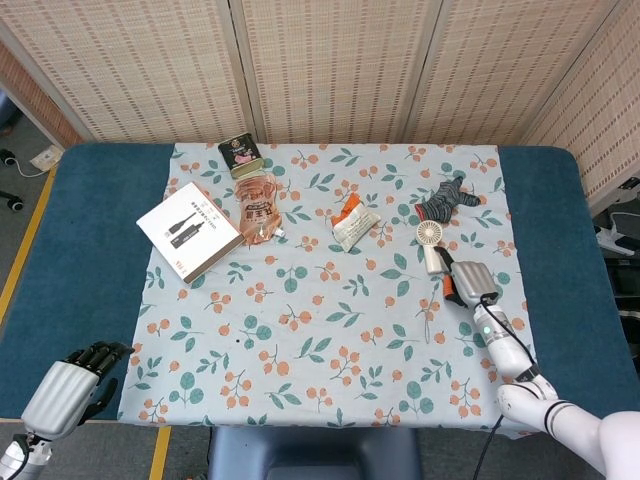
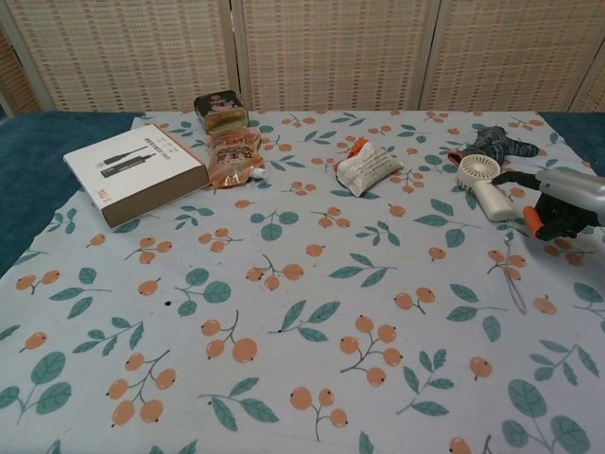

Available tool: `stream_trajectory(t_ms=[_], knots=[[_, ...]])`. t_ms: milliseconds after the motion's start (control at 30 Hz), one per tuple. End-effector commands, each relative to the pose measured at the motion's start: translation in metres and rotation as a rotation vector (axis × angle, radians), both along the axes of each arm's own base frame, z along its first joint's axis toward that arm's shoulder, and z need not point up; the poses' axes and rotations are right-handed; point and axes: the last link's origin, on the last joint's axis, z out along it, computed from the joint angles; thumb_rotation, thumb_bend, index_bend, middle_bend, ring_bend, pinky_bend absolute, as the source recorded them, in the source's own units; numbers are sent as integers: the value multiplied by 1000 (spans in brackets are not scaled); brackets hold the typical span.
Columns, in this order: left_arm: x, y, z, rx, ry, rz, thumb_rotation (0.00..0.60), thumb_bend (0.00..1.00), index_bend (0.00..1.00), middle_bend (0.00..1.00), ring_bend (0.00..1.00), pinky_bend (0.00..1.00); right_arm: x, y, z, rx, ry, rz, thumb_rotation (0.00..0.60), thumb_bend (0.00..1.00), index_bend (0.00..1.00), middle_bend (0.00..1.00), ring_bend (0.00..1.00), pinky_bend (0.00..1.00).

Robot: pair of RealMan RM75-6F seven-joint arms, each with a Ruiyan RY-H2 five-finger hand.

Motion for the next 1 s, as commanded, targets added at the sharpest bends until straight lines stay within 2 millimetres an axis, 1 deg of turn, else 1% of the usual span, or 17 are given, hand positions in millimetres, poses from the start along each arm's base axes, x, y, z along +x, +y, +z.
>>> stream_trajectory(t_ms=[33,1000], knots=[[0,0,0,0,-1,1,600,538,244,261,255,485,1,-1,0,1,-1,3,600,737,84,903,731,670],[0,0,1,2,-2,1,600,536,244,262,254,485,4,-1,-2,-6,-3,18,600,737,84,904,731,670]])
